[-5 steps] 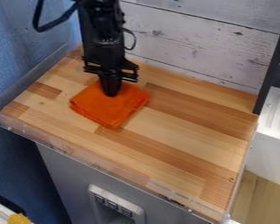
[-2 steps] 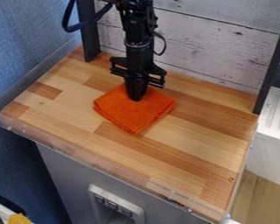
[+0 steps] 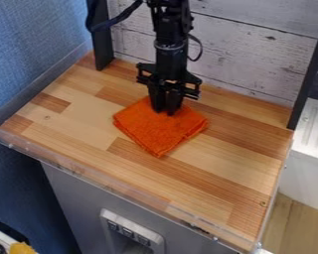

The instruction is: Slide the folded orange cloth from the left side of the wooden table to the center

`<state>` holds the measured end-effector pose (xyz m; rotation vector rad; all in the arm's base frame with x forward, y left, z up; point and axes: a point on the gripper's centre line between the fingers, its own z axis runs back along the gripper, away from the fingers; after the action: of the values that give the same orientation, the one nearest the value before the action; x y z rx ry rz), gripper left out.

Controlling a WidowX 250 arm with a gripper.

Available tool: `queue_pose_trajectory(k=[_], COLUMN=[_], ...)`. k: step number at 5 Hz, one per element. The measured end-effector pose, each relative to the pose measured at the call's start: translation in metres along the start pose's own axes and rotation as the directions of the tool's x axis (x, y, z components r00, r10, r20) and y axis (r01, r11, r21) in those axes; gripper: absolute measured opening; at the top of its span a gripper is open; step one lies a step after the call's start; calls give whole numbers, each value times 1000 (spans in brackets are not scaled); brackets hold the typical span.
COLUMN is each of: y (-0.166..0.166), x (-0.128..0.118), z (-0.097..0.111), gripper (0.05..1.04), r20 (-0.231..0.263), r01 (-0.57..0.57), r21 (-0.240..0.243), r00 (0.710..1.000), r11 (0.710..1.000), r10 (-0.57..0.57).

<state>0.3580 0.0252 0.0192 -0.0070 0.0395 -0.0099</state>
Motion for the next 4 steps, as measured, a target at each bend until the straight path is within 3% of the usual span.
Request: queue_pose_trajectory(k=[1, 2, 4], y=[-8, -18, -40], x=[-1, -3, 3], z=[5, 10, 35], gripper=[804, 1001, 999], r20=[-26, -36, 20], r01=[5, 2, -3], r21=[-1, 8, 27], r00=[1000, 999, 1000], r11=[1000, 1000, 1000], r10=[-5, -2, 2])
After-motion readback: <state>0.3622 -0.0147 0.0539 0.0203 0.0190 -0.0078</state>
